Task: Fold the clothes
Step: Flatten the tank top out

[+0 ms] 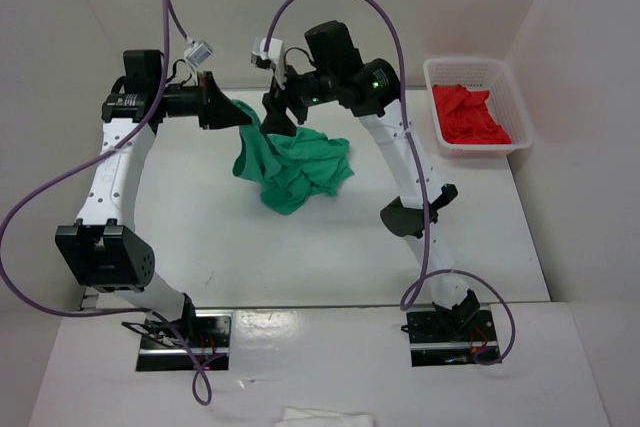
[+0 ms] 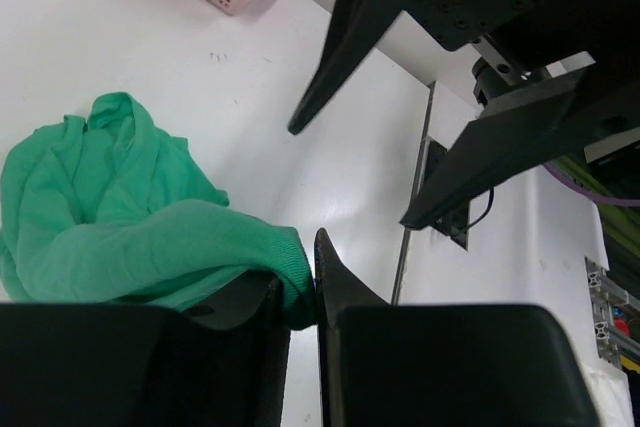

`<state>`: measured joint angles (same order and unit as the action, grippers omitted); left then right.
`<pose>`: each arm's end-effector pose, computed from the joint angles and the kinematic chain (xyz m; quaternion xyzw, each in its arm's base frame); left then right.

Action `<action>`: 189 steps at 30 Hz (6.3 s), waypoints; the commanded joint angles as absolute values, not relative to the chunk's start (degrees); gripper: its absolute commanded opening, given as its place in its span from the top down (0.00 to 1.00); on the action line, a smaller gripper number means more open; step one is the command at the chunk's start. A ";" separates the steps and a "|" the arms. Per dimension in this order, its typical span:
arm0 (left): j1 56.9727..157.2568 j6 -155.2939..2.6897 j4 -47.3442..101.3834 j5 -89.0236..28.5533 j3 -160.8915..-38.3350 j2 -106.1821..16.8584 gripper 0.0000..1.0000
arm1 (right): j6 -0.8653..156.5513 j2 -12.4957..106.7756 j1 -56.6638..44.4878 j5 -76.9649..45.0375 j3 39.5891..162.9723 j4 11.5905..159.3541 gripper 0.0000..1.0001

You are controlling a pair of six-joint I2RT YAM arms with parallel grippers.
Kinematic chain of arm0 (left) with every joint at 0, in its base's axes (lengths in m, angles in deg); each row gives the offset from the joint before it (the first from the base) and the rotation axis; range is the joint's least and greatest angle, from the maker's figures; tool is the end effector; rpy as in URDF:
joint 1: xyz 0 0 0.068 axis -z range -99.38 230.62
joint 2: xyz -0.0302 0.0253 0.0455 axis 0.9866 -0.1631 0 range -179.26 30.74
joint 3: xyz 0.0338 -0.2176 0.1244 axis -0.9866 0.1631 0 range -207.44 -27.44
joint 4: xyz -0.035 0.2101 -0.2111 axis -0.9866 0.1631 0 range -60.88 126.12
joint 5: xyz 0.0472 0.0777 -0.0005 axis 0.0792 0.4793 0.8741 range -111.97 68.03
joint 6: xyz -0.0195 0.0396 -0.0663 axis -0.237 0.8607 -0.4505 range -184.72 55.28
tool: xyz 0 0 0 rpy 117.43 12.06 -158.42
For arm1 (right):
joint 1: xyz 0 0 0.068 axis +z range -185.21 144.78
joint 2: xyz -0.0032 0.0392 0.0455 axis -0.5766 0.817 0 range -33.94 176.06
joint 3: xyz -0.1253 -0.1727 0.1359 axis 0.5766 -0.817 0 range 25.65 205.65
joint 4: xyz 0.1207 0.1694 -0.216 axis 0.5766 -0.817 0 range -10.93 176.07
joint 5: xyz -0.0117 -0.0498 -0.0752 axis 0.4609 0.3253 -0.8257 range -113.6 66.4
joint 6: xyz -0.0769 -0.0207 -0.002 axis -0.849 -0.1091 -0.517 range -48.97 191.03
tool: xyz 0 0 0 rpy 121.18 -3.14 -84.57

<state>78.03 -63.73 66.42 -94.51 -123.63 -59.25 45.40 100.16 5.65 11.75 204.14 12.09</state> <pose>0.3811 -0.0483 0.3985 0.2810 0.7061 -0.5025 0.4123 0.3255 0.3339 0.4668 -0.5792 0.6049 0.3236 0.4403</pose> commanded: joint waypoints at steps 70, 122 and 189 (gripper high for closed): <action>77.19 -63.49 60.59 -107.05 -117.62 -53.28 0.78 | 45.63 103.25 -1.55 59.28 195.18 11.89 0.32; 77.19 -72.28 52.41 -100.02 -118.93 -52.66 0.84 | 46.24 106.24 -1.82 62.79 195.98 11.89 0.36; 79.82 -68.44 48.36 -92.56 -109.63 -47.65 0.41 | 57.65 101.69 -1.72 47.33 197.05 22.16 1.00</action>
<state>79.60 -75.07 46.25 -93.48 -110.93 -49.26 53.75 109.65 -0.93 50.04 198.37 15.96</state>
